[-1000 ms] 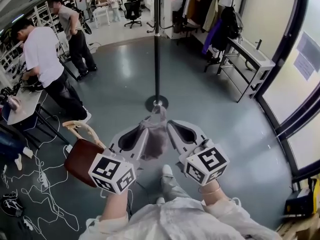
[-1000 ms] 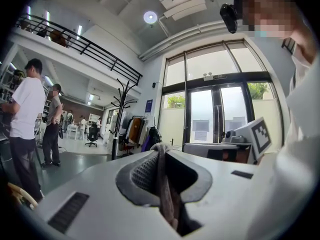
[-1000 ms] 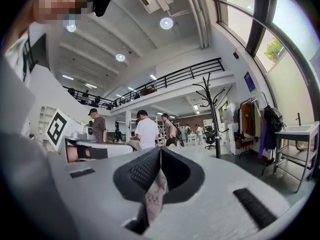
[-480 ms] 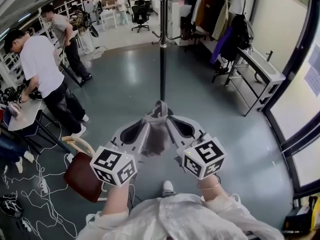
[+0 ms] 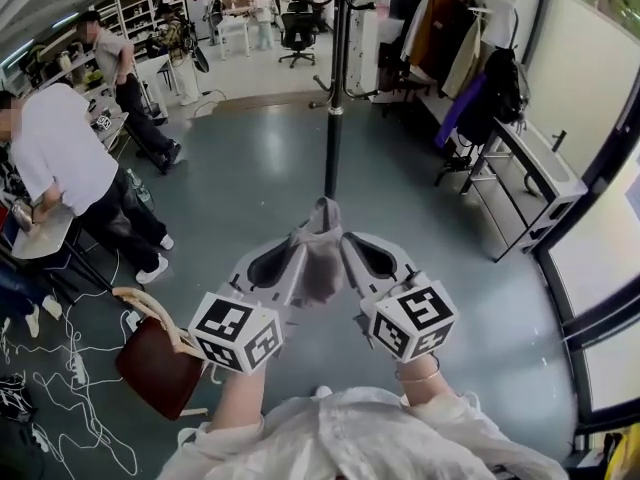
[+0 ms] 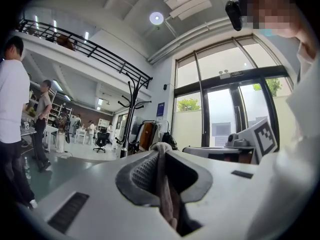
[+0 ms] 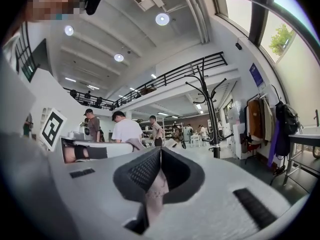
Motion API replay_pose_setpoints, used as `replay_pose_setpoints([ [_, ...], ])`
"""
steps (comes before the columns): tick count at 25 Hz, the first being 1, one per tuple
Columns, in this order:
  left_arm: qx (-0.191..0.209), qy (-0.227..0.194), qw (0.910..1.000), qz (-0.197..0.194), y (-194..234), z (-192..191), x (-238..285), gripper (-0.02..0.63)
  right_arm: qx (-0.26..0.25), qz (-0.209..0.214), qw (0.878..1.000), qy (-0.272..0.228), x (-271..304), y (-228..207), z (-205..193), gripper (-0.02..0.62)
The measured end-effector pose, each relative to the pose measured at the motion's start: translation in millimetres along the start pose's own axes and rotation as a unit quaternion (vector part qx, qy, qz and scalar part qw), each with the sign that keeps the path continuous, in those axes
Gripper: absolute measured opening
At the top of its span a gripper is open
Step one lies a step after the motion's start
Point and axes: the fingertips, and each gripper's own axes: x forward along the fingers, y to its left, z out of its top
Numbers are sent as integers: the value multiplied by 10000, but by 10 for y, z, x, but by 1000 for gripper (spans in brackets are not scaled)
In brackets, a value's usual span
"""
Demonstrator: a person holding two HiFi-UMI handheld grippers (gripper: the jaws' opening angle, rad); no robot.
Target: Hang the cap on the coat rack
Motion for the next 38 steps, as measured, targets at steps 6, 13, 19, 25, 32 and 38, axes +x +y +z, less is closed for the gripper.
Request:
replay_pose_setpoints([
  [6, -99, 134, 9998, 107, 162, -102, 292, 43, 246, 93, 9996, -42, 204, -305, -73, 3],
  [13, -234, 255, 9993, 134, 414, -237, 495, 43, 491, -88, 9987, -72, 401, -544, -203, 3],
  [19, -143, 246, 9996, 66, 703, -207, 749, 43, 509, -56, 9985, -168, 793, -728, -178, 3],
  [25, 33, 100, 9999, 6, 1193, -2, 1024, 43, 368, -53, 9991, -200, 1389, -884, -118, 3],
  [32, 74, 59, 9999, -68, 1804, 212, 1540, 43, 233, -143, 9992, -290, 2118, -1240, 89, 3],
  [38, 162, -214, 9994, -229, 2340, 537, 1912, 43, 112, -416, 9980, -469, 2706, -1602, 336, 3],
])
